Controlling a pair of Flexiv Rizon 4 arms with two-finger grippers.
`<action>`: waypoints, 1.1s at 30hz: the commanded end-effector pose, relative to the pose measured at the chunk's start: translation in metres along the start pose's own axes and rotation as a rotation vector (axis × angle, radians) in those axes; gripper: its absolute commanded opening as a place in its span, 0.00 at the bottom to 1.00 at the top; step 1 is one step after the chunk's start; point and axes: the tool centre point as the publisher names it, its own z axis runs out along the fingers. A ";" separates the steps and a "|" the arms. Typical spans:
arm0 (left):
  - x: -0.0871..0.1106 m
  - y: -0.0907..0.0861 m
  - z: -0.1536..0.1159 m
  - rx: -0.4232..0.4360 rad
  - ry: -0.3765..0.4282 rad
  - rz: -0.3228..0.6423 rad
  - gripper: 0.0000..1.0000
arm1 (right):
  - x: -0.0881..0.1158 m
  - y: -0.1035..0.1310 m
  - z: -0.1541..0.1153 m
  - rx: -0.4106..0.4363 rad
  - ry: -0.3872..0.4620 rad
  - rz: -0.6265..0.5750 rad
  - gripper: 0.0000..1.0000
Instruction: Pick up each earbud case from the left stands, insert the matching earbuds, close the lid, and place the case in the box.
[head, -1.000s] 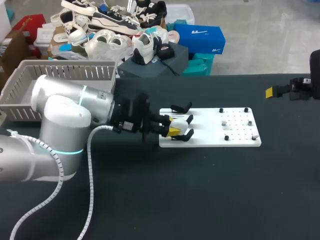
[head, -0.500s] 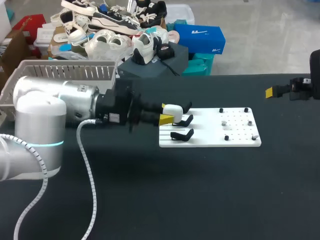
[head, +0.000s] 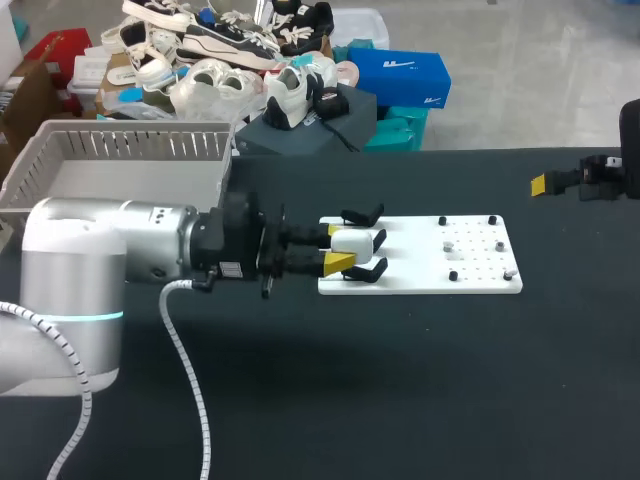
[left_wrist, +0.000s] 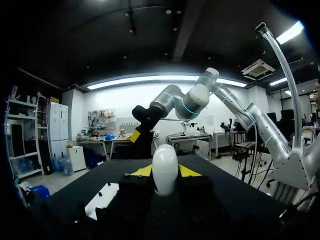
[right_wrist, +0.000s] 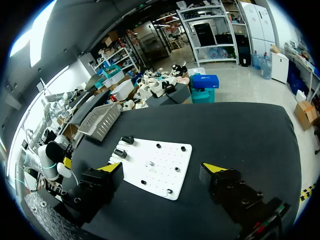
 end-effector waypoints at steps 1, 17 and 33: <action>0.001 -0.003 0.004 -0.011 -0.007 0.009 0.00 | 0.000 0.000 0.000 0.000 0.000 0.000 1.00; 0.001 -0.003 0.004 -0.011 -0.007 0.009 0.00 | 0.000 0.000 0.000 0.000 0.000 0.000 1.00; 0.008 -0.007 0.012 -0.017 -0.007 0.017 0.00 | 0.000 0.000 0.000 0.000 0.000 0.000 1.00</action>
